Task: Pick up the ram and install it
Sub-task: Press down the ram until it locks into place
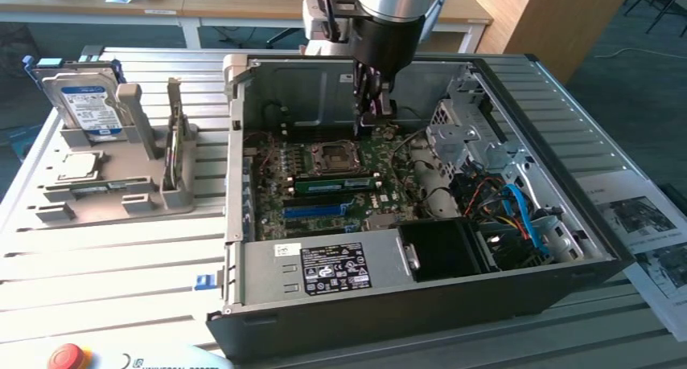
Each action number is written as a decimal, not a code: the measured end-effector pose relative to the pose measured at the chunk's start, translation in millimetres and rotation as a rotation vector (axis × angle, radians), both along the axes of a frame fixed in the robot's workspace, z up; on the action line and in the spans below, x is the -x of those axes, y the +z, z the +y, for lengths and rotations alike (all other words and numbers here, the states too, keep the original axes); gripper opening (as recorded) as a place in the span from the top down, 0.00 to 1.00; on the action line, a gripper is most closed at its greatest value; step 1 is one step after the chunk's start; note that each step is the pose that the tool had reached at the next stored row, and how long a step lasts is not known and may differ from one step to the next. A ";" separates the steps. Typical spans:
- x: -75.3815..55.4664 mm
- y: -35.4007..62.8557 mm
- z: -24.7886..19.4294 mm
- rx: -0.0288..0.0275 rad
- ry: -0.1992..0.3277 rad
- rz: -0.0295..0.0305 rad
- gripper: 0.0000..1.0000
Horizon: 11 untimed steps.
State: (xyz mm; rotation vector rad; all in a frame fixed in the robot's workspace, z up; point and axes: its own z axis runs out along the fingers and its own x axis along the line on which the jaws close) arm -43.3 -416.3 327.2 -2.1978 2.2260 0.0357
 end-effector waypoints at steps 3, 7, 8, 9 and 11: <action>0.0 0.0 0.0 0.0000 0.000 0.0000 0.90; -2.0 0.1 0.0 0.0001 0.000 0.0001 0.90; -3.4 0.1 0.0 0.0001 0.000 0.0001 0.90; -5.0 0.0 0.0 0.0000 0.000 0.0001 0.90; -8.5 0.0 0.0 0.0000 0.000 0.0002 0.90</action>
